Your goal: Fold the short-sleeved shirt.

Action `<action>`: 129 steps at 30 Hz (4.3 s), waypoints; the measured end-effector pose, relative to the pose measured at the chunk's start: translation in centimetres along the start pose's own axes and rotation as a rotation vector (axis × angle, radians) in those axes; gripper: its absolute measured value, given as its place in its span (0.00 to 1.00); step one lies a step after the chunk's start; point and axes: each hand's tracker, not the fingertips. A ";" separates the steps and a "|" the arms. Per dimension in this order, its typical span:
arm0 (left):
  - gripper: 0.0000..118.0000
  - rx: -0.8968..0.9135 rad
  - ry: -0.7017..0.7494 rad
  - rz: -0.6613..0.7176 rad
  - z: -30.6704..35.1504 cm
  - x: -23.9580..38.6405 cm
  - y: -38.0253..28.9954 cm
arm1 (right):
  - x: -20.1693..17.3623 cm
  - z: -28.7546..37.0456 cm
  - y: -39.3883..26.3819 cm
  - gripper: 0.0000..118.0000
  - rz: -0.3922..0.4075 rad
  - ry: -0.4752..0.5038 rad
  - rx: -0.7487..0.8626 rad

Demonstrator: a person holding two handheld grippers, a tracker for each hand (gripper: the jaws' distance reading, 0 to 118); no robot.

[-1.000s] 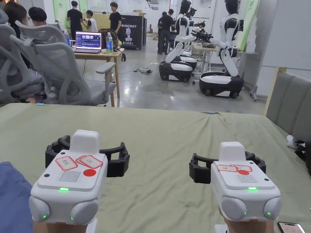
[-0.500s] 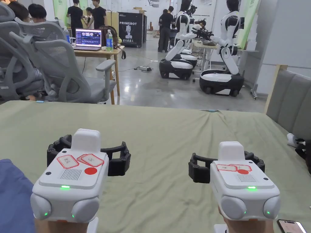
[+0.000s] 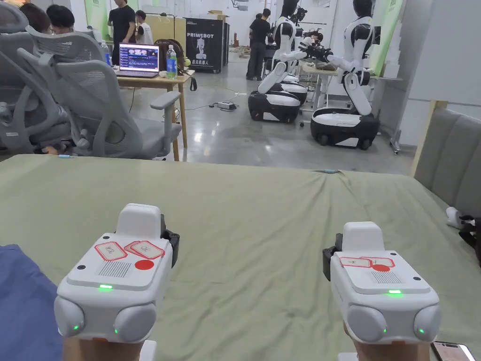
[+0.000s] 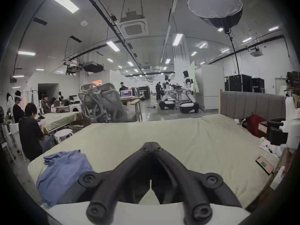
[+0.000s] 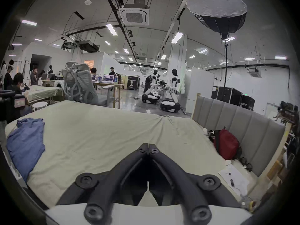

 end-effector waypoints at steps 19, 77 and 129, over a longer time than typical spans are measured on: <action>0.00 -0.257 0.436 0.133 6.0 -22.6 -6.1 | -27.2 -1.7 1.2 0.00 0.151 0.577 -0.010; 0.61 -0.570 -0.474 -0.021 -24.6 19.6 -7.9 | 7.6 -6.7 -5.2 0.00 -0.033 -0.045 -0.214; 0.00 -0.720 -0.057 0.273 -23.0 -16.5 -8.7 | 5.3 -19.1 -6.5 0.00 0.111 0.039 -0.368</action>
